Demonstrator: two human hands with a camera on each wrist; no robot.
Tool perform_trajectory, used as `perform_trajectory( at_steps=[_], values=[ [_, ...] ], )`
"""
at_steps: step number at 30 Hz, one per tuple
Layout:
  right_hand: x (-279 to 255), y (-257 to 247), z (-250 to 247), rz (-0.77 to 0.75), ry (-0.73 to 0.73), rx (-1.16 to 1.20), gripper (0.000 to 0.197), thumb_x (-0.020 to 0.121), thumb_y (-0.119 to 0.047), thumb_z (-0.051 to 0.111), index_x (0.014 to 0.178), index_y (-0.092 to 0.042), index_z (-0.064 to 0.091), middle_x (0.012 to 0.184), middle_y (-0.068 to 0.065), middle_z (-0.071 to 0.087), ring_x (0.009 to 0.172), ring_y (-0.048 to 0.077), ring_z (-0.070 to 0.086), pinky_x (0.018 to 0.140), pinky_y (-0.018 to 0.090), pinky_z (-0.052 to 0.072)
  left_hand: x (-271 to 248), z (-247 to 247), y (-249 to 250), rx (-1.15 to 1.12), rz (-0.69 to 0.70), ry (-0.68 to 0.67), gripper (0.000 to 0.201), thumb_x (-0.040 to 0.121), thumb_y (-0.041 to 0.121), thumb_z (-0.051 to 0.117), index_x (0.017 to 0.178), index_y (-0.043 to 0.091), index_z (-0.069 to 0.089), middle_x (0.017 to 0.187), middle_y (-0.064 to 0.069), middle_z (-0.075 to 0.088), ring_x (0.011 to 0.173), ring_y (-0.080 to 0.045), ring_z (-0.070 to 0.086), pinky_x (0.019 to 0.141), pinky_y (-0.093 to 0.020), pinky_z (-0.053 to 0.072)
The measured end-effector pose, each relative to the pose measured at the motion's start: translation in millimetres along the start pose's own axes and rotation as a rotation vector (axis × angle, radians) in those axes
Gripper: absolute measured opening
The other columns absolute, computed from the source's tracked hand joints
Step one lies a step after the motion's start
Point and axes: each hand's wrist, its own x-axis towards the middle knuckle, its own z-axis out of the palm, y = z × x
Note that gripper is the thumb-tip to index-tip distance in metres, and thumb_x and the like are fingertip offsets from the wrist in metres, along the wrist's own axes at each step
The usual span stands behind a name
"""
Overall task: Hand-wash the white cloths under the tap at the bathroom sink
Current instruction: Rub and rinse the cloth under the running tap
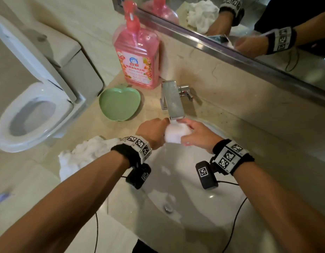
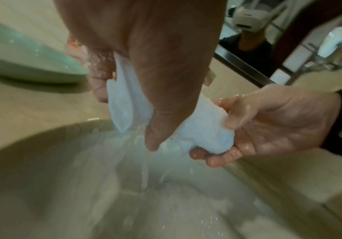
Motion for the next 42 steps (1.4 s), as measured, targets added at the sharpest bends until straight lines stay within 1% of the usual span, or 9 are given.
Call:
perform_trajectory(
  at_steps=[5,9,13,19,24,29,33,39,42],
  values=[
    [-27,9,6,0.068,-0.164,0.243,0.024,0.076,-0.027,0.084,0.09,-0.017,0.067,0.09,0.003,0.074,0.087,0.017,0.072,0.072,0.034,0.06,-31,-17,5,0.176,0.305,0.023,0.046,0.078,0.018,0.065,0.121,0.021,0.05,0.105,-0.008,0.053,0.089,-0.033,0.059,0.06,-0.036,0.038],
    [-45,12,5,0.124,-0.264,0.228,0.052,0.069,-0.016,0.088,0.109,-0.012,0.056,0.113,0.009,0.069,0.101,0.026,0.072,0.072,0.044,0.06,-49,-33,23,0.243,0.457,0.059,0.043,0.083,0.017,0.062,0.125,0.02,0.052,0.11,-0.008,0.052,0.094,-0.032,0.057,0.065,-0.041,0.05],
    [-65,11,8,0.108,-0.314,0.031,0.066,0.056,-0.024,0.091,0.116,-0.019,0.064,0.107,0.002,0.073,0.097,0.018,0.072,0.065,0.027,0.056,-53,-41,49,0.31,0.554,0.048,0.043,0.08,0.012,0.064,0.122,0.016,0.055,0.104,-0.01,0.054,0.085,-0.033,0.058,0.056,-0.036,0.038],
    [-84,18,7,0.071,-0.112,-0.031,0.039,0.064,-0.014,0.085,0.098,-0.019,0.068,0.094,0.008,0.072,0.082,0.019,0.07,0.064,0.032,0.059,-50,-37,82,0.476,0.357,-0.003,0.03,0.087,0.015,0.058,0.116,0.012,0.05,0.098,-0.01,0.055,0.081,-0.034,0.063,0.054,-0.036,0.039],
    [-82,21,10,-0.118,0.016,-0.692,0.025,0.072,-0.03,0.071,0.093,-0.019,0.063,0.077,-0.006,0.062,0.078,0.02,0.063,0.055,0.026,0.04,-41,-25,96,0.506,0.201,-0.081,0.025,0.077,0.015,0.061,0.102,0.014,0.06,0.083,-0.009,0.065,0.069,-0.033,0.063,0.049,-0.029,0.031],
    [-73,38,18,-0.23,0.07,-1.076,0.009,0.08,-0.016,0.054,0.073,-0.021,0.051,0.058,-0.006,0.043,0.064,0.03,0.061,0.056,0.029,0.037,-37,12,116,0.731,-0.499,-0.648,0.018,0.057,0.004,0.064,0.073,0.012,0.068,0.055,0.005,0.047,0.05,-0.022,0.056,0.051,-0.023,0.045],
    [-69,48,16,-0.247,0.156,-1.163,0.008,0.084,-0.014,0.057,0.085,-0.017,0.05,0.078,0.005,0.065,0.075,0.029,0.069,0.06,0.03,0.037,-25,24,107,0.32,-0.108,-0.429,0.006,0.079,0.027,0.063,0.083,0.022,0.062,0.069,0.002,0.051,0.076,-0.021,0.062,0.063,-0.03,0.049],
    [-68,46,11,-0.316,0.177,-1.222,0.035,0.083,-0.028,0.068,0.112,-0.017,0.052,0.097,0.004,0.064,0.086,0.027,0.065,0.063,0.033,0.036,-24,15,85,-0.071,0.001,-0.525,0.021,0.08,0.021,0.067,0.099,0.012,0.069,0.076,0.0,0.067,0.055,-0.014,0.061,0.048,-0.021,0.044],
    [-68,42,6,-0.314,0.148,-1.033,0.045,0.08,-0.034,0.072,0.118,-0.02,0.053,0.105,0.004,0.056,0.09,0.028,0.056,0.069,0.037,0.043,-22,6,75,-0.113,0.022,-0.498,0.032,0.075,0.027,0.075,0.103,0.014,0.065,0.083,0.002,0.065,0.075,-0.019,0.063,0.066,-0.028,0.047]
  ],
)
